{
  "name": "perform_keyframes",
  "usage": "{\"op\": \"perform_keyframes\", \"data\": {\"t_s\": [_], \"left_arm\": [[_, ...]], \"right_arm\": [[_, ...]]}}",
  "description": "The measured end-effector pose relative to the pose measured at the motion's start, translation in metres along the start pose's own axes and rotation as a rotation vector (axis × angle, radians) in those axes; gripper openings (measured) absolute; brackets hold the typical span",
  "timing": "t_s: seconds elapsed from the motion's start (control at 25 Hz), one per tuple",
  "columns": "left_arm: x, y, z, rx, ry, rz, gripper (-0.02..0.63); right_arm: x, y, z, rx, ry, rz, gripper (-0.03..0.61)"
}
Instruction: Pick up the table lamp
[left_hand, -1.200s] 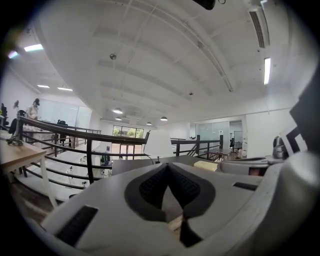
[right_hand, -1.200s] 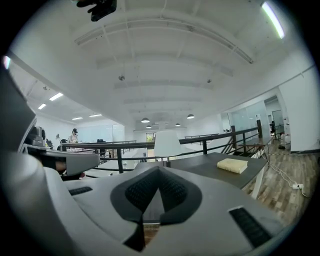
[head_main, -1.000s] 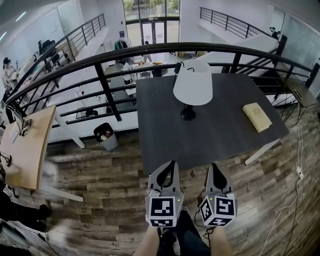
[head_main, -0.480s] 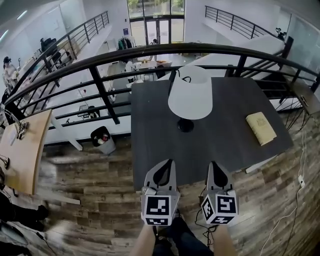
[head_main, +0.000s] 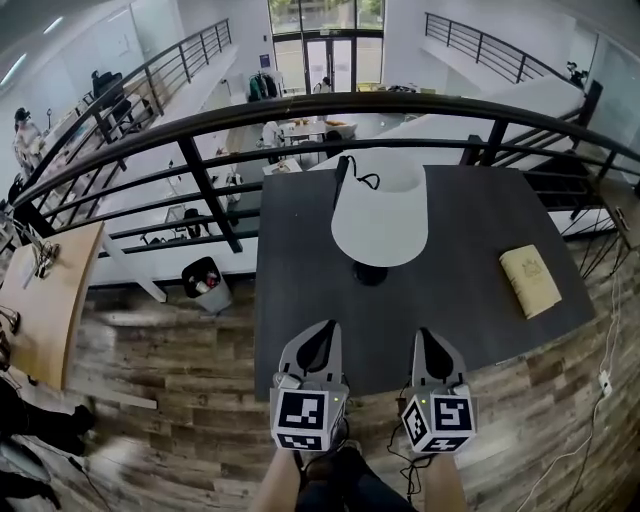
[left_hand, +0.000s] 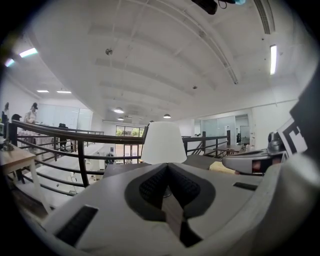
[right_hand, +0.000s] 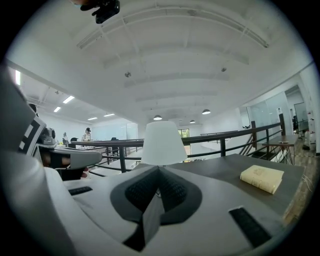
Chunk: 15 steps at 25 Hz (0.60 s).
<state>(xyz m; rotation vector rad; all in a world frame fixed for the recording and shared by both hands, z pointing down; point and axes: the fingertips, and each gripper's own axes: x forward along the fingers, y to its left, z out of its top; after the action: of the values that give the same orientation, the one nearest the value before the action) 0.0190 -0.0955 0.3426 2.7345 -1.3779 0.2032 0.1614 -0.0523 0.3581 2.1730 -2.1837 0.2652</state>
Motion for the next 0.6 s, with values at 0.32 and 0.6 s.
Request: {"op": "perform_keyframes", "data": {"t_s": [0.32, 0.6], "left_arm": [[0.014, 0.004, -0.005, 0.020, 0.024, -0.006, 0.017], [0.021, 0.009, -0.006, -0.011, 0.028, -0.021, 0.017]], "right_arm": [[0.021, -0.004, -0.009, 0.009, 0.010, 0.046, 0.009], [0.030, -0.010, -0.010, 0.001, 0.016, 0.063, 0.009]]}}
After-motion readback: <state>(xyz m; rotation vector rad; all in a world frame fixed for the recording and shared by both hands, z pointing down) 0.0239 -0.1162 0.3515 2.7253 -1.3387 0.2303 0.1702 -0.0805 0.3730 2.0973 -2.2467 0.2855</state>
